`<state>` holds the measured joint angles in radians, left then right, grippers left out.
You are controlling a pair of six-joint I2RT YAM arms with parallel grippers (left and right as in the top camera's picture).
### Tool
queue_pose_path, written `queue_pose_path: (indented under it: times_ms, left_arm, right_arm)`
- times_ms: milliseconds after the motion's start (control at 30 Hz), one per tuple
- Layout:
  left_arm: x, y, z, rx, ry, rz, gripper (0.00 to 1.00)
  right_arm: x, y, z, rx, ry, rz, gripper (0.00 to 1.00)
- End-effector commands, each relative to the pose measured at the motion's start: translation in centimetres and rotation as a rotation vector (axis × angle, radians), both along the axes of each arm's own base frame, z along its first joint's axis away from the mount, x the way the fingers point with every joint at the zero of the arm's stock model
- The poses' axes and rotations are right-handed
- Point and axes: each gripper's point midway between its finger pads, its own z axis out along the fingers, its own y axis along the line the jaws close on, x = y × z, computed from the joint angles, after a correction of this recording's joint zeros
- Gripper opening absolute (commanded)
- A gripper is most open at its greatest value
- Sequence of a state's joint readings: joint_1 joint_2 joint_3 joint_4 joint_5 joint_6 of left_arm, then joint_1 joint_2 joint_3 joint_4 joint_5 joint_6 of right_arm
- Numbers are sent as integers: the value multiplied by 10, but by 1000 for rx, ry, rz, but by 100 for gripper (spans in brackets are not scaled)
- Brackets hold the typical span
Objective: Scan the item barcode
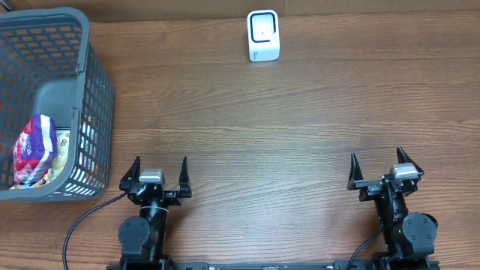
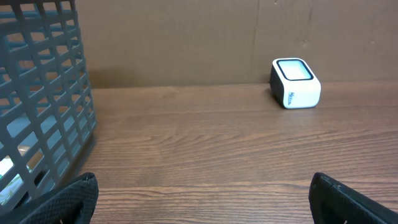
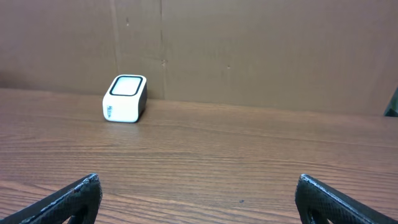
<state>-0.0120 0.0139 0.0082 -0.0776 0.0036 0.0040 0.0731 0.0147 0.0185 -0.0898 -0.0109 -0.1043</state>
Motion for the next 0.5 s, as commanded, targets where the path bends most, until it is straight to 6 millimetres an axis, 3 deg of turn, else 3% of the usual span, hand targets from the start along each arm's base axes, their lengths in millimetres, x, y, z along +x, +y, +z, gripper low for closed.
queue_pose_path:
  times_ms: [0,467]
  left_arm:
    - [0,2,0,16,-6,9,100]
    - [0,2,0,16,-6,9,100]
  right_arm:
    - [0,0,-1,-1,-8,-1,100]
    - [0,0,-1,-1,-8,-1,100]
